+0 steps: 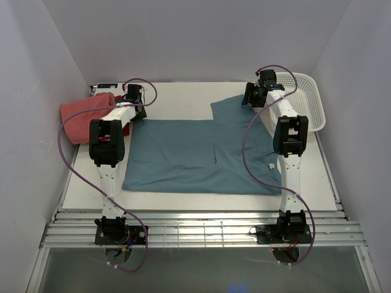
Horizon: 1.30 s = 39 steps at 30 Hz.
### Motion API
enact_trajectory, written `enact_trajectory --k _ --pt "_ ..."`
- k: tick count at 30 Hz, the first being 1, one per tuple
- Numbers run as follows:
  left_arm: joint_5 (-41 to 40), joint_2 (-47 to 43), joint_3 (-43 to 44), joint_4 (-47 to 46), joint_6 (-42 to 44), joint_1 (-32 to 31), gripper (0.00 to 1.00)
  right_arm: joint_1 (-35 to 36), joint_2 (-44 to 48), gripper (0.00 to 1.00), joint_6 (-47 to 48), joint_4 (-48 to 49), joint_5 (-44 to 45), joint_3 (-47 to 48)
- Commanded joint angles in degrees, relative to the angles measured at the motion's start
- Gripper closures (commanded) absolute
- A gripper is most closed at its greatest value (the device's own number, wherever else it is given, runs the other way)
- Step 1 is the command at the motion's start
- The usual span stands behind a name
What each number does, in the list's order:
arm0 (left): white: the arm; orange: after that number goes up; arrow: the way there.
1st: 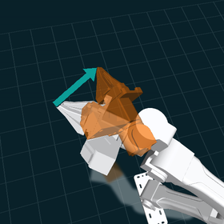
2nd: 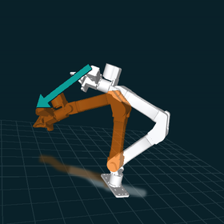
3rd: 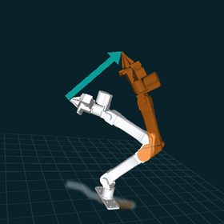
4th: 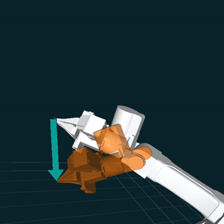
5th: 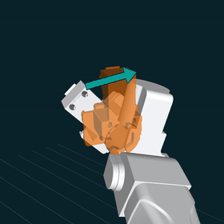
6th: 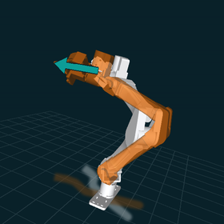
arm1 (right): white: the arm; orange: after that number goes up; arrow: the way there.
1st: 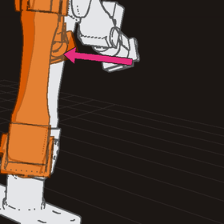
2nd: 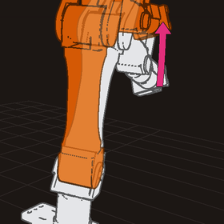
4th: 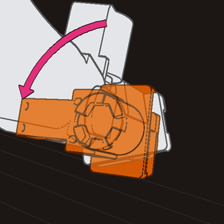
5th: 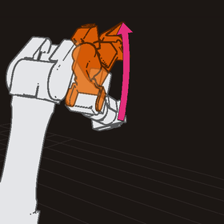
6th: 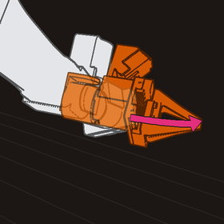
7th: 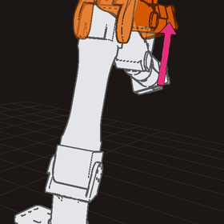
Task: Fold and stack the t-shirts
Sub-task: Fold the tshirt
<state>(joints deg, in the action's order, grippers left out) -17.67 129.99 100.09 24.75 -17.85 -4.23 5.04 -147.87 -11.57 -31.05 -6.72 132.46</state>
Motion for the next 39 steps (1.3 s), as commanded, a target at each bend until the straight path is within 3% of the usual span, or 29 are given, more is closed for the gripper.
enact_trajectory --k 1,4,9,12,18,21,29,39 --pt "1.15 -0.44 -0.51 -0.14 -0.08 0.19 0.48 0.59 -3.91 0.38 -0.91 -3.67 -6.02 0.25" --pt "1.41 -0.71 -1.04 -0.14 -0.35 0.19 0.52 1.29 -3.74 0.49 -0.56 -4.19 -7.08 0.08" --pt "1.50 -1.14 -1.83 -0.14 -0.52 0.19 0.63 2.17 -2.77 0.78 0.50 -4.64 -5.67 -1.07" --pt "1.24 -1.32 -2.18 -0.14 -0.61 0.19 0.66 2.34 -2.25 0.86 0.85 -4.55 -4.80 -2.03" --pt "0.44 -1.24 -1.83 -0.14 -0.79 0.19 0.76 2.43 -0.40 0.91 1.46 -3.50 -2.25 -4.14" --pt "0.09 -1.41 -1.83 -0.14 -0.96 0.19 1.00 2.43 2.31 0.92 1.55 -1.75 -1.01 -6.33" --pt "-1.67 -7.29 -8.68 -4.78 -2.02 0.19 1.00 2.52 13.92 0.92 2.43 8.98 -3.21 -20.12" --pt "0.97 -23.90 -22.21 -12.09 -2.28 0.19 1.00 2.70 28.15 0.92 4.72 9.07 -4.26 -31.55"
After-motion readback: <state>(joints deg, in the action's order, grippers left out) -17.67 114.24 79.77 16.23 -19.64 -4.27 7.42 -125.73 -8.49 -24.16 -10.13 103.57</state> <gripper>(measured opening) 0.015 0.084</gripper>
